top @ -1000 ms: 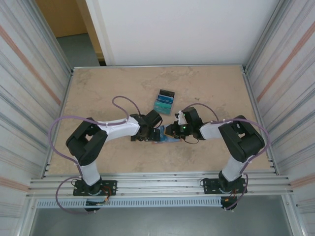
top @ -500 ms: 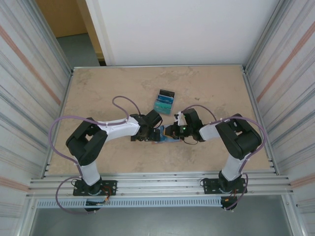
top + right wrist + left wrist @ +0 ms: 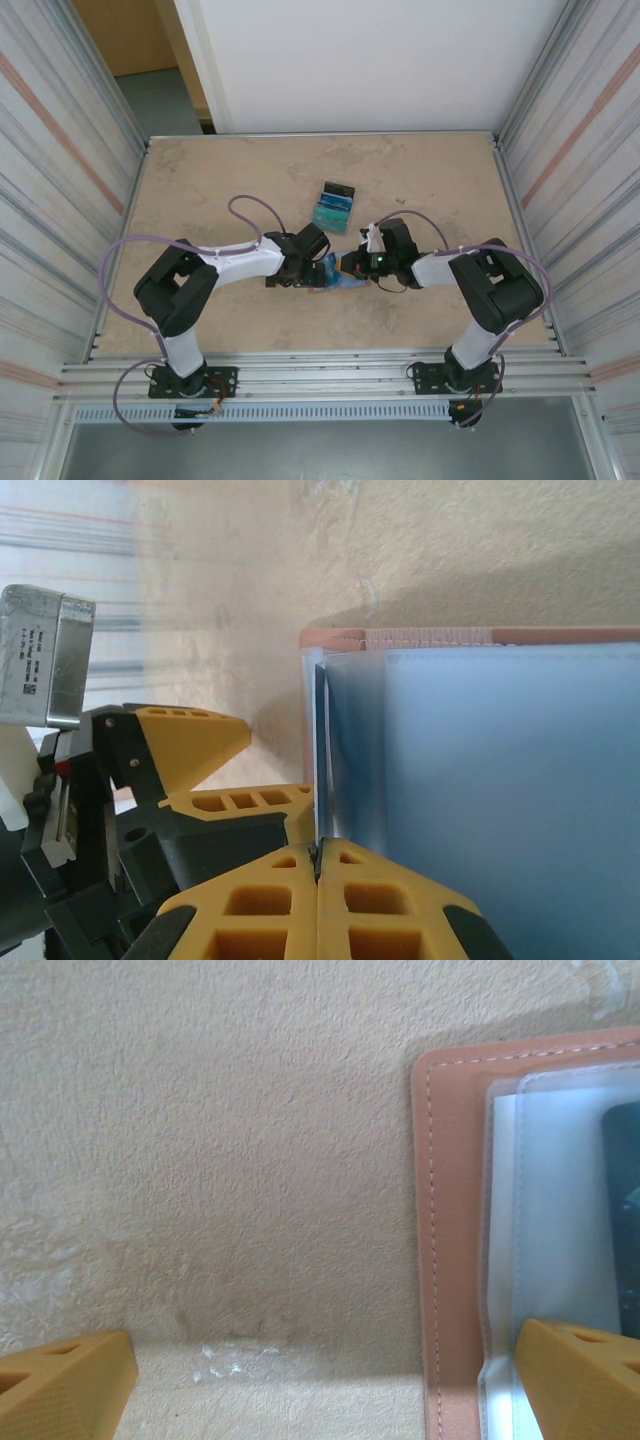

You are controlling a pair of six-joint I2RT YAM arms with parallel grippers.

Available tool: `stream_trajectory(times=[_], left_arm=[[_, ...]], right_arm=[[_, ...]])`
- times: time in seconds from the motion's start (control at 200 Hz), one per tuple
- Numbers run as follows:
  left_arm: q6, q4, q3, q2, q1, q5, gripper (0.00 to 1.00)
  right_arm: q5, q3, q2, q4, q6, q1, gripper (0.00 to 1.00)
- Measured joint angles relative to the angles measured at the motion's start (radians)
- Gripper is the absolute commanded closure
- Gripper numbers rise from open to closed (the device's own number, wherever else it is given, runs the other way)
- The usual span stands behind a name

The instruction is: Take the credit cards out of the card holder

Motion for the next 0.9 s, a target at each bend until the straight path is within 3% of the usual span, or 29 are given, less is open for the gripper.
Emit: stream_trajectory(times=[0.496,0.902], left_arm=[[0.002,0.000,-0.001,-0.005,0.009,0.001,0.01],[0.046,-0.006,-0.015,-0.154,0.034,-0.039,0.01]], right_arm=[[0.264,0.130,-0.230,-0.507,-0.262,-0.001,1.00],[0.555,0.459,-0.227,-0.799,-0.636,0.036,1.00]])
